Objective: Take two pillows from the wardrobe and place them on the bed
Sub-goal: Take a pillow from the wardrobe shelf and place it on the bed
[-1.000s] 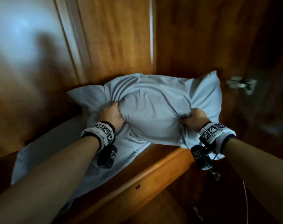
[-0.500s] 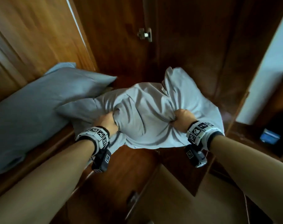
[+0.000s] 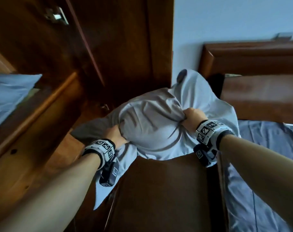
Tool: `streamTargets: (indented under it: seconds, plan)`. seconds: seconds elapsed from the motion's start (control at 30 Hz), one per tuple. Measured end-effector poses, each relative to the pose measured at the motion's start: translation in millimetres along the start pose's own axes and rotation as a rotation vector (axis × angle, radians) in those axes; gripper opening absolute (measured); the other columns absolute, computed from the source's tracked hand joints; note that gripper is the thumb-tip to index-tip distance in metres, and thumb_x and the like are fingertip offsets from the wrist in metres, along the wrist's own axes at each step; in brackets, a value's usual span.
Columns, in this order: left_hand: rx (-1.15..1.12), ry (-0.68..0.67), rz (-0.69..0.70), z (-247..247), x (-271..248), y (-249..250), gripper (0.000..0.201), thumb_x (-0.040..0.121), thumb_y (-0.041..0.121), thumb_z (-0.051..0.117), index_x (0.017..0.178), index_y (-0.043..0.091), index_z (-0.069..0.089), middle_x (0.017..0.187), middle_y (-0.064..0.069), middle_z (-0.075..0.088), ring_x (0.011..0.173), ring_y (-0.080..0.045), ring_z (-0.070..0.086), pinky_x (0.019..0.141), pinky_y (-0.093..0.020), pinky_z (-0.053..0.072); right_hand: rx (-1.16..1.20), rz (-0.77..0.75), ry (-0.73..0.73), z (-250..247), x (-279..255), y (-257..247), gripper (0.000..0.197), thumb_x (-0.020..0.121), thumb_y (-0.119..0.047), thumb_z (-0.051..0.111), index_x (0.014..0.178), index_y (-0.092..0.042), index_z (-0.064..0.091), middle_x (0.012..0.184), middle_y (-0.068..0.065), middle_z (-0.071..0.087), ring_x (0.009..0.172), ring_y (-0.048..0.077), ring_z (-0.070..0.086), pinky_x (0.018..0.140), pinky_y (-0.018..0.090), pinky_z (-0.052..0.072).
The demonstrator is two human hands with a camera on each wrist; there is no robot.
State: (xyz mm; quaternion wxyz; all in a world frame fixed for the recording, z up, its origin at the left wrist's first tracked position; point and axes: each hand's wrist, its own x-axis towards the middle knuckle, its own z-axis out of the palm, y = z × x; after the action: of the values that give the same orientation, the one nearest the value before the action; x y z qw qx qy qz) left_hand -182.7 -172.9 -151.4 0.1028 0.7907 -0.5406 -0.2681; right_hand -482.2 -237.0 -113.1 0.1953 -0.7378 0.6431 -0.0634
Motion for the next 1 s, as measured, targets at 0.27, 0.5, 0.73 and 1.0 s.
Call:
streamTargets:
  seconds: [0.27,0.5,0.73,1.0]
  plan:
    - [0.111,-0.169,0.322,120.2,27.8,155.2,0.065,0.064,0.038,0.079,0.123,0.020,0.057,0.106,-0.016,0.073,0.095,-0.038,0.069,0.082,-0.043,0.058,-0.015,0.357,0.035,-26.9,-42.0,186.8,0.024,0.077,-0.012,0.061,0.096,-0.003,0.073,0.100,0.023,0.071,0.094,0.039,0.066,0.067,0.028,0.041]
    - [0.225,-0.316,0.505,227.4,49.2,316.7,0.062,0.071,0.037,0.079,0.125,0.017,0.056,0.110,-0.015,0.072,0.102,-0.036,0.067,0.086,-0.041,0.055,0.044,0.628,0.099,-53.9,-61.6,349.1,0.026,0.077,-0.013,0.062,0.101,-0.005,0.071,0.105,0.022,0.071,0.100,0.039,0.066,0.074,0.031,0.049]
    - [0.323,-0.400,0.606,342.7,69.3,474.4,0.055,0.079,0.037,0.073,0.128,0.018,0.058,0.117,-0.018,0.069,0.107,-0.038,0.066,0.086,-0.037,0.053,0.163,0.800,0.157,-78.5,-56.2,513.3,0.027,0.079,-0.007,0.057,0.104,-0.003,0.068,0.110,0.026,0.068,0.105,0.040,0.063,0.081,0.035,0.049]
    - [0.413,-0.483,0.662,479.6,116.6,613.4,0.053,0.075,0.044,0.073,0.119,0.017,0.061,0.115,-0.017,0.072,0.107,-0.039,0.067,0.091,-0.042,0.056,0.266,0.966,0.187,-99.2,-26.5,669.7,0.027,0.080,-0.008,0.050,0.101,-0.006,0.066,0.108,0.023,0.068,0.103,0.039,0.064,0.087,0.037,0.051]
